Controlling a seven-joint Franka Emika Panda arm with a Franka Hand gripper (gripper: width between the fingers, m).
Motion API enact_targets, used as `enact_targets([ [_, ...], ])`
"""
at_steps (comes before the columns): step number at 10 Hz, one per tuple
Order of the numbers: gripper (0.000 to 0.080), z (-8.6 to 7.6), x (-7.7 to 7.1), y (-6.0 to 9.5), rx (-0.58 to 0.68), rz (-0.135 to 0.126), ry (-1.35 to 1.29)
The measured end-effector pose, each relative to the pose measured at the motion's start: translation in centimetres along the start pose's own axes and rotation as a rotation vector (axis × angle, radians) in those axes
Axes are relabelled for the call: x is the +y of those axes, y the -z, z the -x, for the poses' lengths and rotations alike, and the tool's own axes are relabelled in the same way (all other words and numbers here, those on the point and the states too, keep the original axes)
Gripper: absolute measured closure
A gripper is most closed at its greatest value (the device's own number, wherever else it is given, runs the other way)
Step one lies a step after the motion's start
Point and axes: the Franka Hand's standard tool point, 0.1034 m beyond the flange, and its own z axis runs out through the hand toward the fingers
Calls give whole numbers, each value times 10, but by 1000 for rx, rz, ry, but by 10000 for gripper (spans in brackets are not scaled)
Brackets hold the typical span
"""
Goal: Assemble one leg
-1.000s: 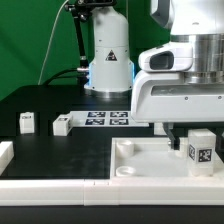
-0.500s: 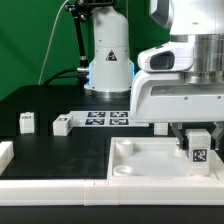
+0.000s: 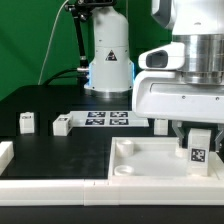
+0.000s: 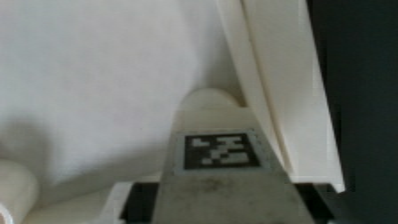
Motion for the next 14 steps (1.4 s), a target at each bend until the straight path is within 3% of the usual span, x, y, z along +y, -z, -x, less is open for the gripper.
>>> enact_targets([
  [6, 489, -5, 20, 1, 13, 54, -348],
  [7, 489, -4, 18, 1, 12, 52, -353],
  [8, 312, -4, 18, 1, 12, 52, -351],
  [9, 186, -4, 18, 1, 12, 52, -351],
  [14, 150, -4, 18, 1, 12, 52, -351],
])
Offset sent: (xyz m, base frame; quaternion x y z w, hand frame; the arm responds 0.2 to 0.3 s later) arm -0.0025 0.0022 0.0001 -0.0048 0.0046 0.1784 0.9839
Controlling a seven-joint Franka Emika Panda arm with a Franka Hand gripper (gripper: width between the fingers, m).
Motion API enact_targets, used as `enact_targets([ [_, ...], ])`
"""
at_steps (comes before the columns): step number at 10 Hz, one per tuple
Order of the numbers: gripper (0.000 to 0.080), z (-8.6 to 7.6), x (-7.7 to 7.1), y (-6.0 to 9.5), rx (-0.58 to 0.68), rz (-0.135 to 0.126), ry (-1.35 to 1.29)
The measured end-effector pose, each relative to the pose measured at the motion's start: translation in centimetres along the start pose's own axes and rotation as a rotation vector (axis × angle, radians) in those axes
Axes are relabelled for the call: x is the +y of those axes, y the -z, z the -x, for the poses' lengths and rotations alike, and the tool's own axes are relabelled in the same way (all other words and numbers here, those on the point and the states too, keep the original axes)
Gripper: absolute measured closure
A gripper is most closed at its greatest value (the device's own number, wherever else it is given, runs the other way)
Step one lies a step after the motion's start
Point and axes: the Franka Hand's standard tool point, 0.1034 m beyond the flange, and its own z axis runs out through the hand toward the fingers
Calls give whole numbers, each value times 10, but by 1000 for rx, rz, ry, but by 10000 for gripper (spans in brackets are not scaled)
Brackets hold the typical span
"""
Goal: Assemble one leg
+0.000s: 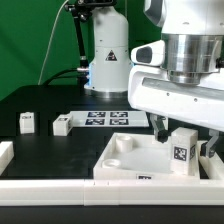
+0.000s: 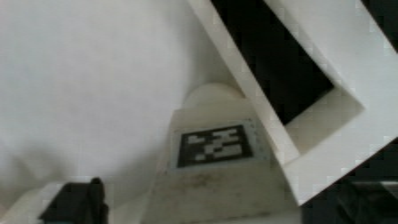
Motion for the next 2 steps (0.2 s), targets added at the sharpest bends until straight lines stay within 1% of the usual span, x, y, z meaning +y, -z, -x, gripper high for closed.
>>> enact_targets([
  [2, 150, 0, 0, 0, 0, 0, 0],
])
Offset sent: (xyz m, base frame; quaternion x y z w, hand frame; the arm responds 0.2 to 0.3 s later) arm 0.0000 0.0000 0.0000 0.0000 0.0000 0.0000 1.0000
